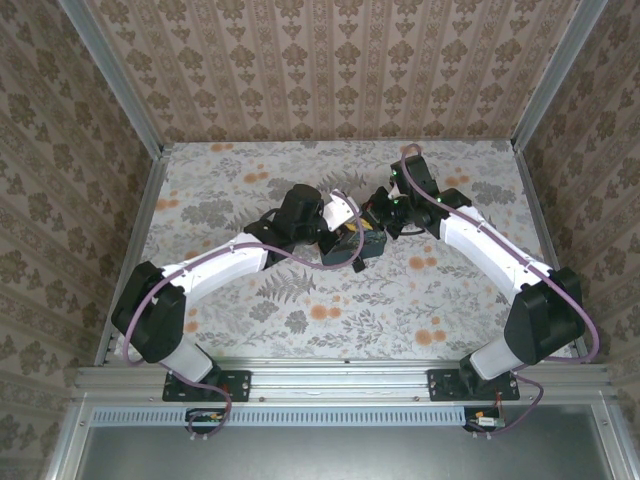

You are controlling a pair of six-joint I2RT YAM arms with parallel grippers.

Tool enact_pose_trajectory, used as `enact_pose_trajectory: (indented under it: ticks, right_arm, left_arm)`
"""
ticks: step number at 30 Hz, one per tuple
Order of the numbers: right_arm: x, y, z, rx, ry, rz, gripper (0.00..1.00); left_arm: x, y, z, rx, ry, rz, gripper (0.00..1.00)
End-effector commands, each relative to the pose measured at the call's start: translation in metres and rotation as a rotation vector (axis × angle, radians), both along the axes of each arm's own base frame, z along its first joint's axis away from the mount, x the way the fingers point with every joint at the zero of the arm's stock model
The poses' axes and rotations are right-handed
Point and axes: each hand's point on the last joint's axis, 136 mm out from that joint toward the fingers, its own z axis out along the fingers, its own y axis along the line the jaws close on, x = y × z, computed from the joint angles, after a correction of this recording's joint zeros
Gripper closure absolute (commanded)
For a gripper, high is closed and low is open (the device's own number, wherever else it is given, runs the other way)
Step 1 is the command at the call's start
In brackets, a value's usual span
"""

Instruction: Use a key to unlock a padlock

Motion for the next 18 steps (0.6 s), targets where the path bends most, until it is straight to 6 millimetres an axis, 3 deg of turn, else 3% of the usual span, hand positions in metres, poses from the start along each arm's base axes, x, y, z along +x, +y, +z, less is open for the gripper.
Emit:
enact_pose_trajectory:
  ticks: [1, 6, 13, 18]
  right_arm:
    - [-0.005, 0.002, -0.005, 0.033, 0.035, -0.006, 1.00]
    - [-0.006, 0.003, -0.006, 0.039, 0.040, 0.002, 1.00]
    - [-0.005, 0.003, -0.010, 0.035, 0.037, 0.006, 1.00]
    - [-0.003, 0.004, -0.012, 0.032, 0.032, 0.012, 0.98]
  left_arm:
    - [0.004, -0.005, 0.002, -0.005, -0.028, -0.010, 0.77]
    - [0.005, -0.006, -0.004, 0.005, -0.024, -0.013, 0.82]
    - [0.000, -0.013, -0.010, 0.029, -0.017, -0.041, 1.00]
    - [-0.001, -0.014, -0.016, 0.032, 0.012, -0.033, 1.00]
